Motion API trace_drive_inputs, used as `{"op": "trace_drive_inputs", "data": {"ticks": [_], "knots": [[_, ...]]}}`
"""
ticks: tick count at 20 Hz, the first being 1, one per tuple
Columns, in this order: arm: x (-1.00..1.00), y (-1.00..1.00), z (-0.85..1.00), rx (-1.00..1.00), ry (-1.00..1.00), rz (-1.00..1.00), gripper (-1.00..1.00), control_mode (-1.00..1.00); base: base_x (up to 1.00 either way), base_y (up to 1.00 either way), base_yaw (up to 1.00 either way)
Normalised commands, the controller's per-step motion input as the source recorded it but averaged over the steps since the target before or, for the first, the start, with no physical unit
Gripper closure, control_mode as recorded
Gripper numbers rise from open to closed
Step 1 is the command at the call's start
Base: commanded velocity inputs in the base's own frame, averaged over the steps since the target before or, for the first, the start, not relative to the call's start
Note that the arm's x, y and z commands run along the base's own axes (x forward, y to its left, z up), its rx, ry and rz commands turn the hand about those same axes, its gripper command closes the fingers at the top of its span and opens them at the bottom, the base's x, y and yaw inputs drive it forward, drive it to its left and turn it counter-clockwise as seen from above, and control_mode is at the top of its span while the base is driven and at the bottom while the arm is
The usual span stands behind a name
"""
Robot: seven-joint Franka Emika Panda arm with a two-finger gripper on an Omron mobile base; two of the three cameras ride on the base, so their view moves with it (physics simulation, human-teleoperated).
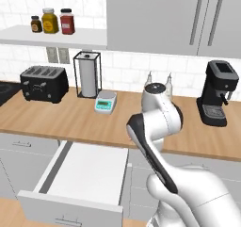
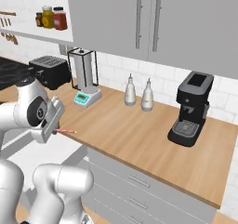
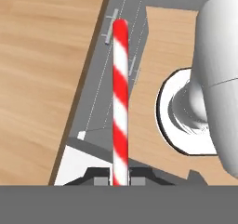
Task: Take a straw from the drawer in front and place it inside the glass cup on the dining counter.
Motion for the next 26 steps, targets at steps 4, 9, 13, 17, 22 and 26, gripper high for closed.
{"op": "trace_drive_inputs", "data": {"ticks": [4,9,13,17,22,26], "knots": [[-0.08,-0.94,-0.42,-0.01,-0.03,0.05,1.00,-1.00,0.00,0.00,0.00],[0.00,-0.25,-0.29,0.00,-0.11,0.13,1.00,-1.00,0.00,0.00,0.00],[-0.01,-0.08,-0.02,0.00,-0.11,0.11,1.00,-1.00,0.00,0.00,0.00],[-0.08,-0.25,0.01,0.05,-0.11,0.01,1.00,-1.00,0.00,0.00,0.00],[-0.22,-0.27,0.00,0.06,-0.15,0.00,1.00,1.00,-0.10,-0.07,-0.01],[0.00,0.00,0.00,0.00,0.00,0.00,1.00,1.00,-0.61,-0.38,-0.03]]}}
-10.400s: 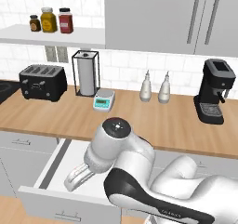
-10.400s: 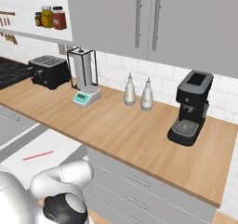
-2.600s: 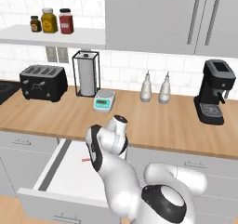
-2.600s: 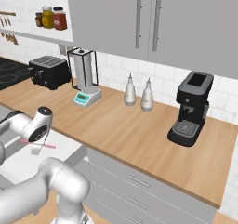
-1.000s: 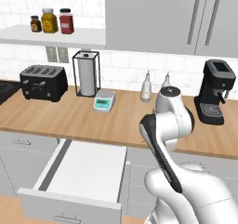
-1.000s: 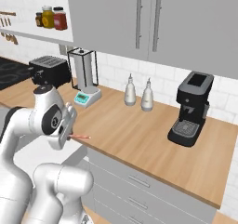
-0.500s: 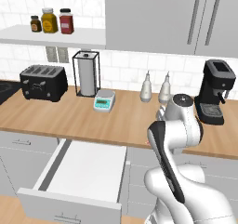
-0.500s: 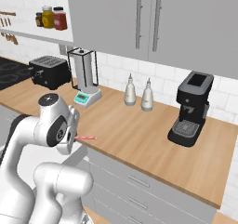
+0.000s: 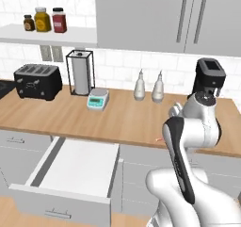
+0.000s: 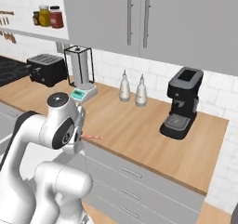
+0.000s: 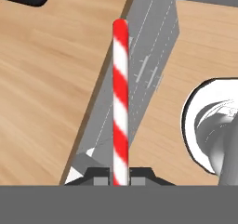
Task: Take a straw from the drawer in front and place it inside the glass cup on the dining counter.
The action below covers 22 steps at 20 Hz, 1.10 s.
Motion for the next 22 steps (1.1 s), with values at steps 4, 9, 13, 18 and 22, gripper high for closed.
{"op": "trace_drive_inputs", "data": {"ticks": [4,9,13,18,22], "knots": [[0.00,0.00,0.00,0.00,0.00,0.00,1.00,1.00,-0.59,-0.14,0.00],[0.00,0.00,0.00,0.00,0.00,0.00,1.00,1.00,-0.72,0.13,0.06],[0.00,0.00,0.00,0.00,0.00,0.00,1.00,1.00,-0.59,0.38,0.34],[0.00,0.00,0.00,0.00,0.00,0.00,1.00,1.00,-0.53,0.27,0.41],[0.00,0.00,0.00,0.00,0.00,0.00,1.00,1.00,-0.05,0.41,0.53]]}}
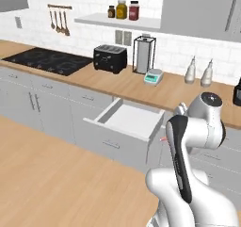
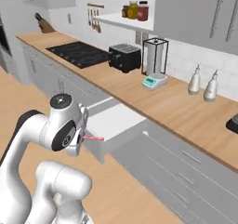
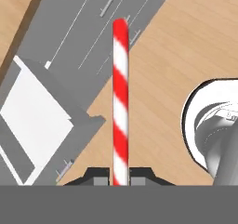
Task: Take a straw from the drawer in front and place it inside the glass cup on the dining counter.
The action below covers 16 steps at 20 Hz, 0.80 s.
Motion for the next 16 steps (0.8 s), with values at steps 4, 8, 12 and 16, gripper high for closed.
{"op": "trace_drive_inputs", "data": {"ticks": [4,8,12,16], "knots": [[0.00,0.00,0.00,0.00,0.00,0.00,1.00,1.00,0.00,0.41,0.63],[0.00,0.00,0.00,0.00,0.00,0.00,1.00,1.00,0.00,0.22,0.62],[0.00,0.00,0.00,0.00,0.00,0.00,1.00,1.00,0.00,0.06,0.53],[0.00,0.00,0.00,0.00,0.00,0.00,1.00,1.00,0.00,-0.05,0.44]]}}
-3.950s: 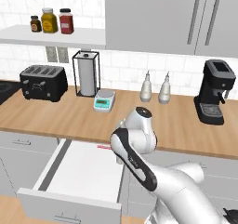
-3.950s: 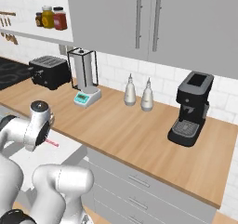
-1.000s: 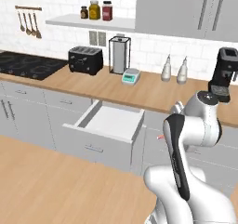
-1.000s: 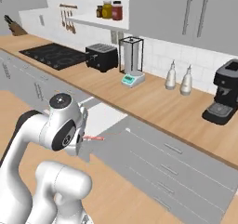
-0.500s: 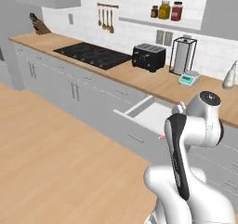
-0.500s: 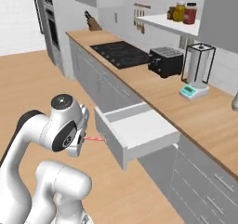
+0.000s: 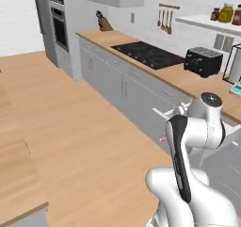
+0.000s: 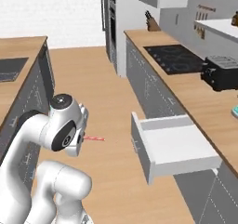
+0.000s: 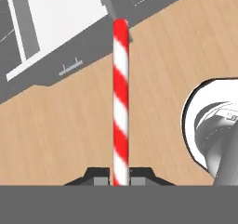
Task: Take a straw from the drawer in front and place it inside the glass cup on the dining counter.
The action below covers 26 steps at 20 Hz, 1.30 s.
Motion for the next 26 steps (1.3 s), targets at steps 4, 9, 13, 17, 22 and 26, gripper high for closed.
{"op": "trace_drive_inputs", "data": {"ticks": [4,9,13,17,22,26], "knots": [[0.00,0.00,0.00,0.00,0.00,0.00,1.00,1.00,-0.18,-0.15,0.41],[0.00,0.00,0.00,0.00,0.00,0.00,1.00,1.00,-0.32,0.24,0.32],[0.00,0.00,0.00,0.00,0.00,0.00,1.00,1.00,0.00,0.57,0.38],[0.00,0.00,0.00,0.00,0.00,0.00,1.00,1.00,0.00,0.39,0.51],[0.00,0.00,0.00,0.00,0.00,0.00,1.00,1.00,0.07,0.34,0.56],[0.00,0.00,0.00,0.00,0.00,0.00,1.00,1.00,0.29,0.34,0.43]]}}
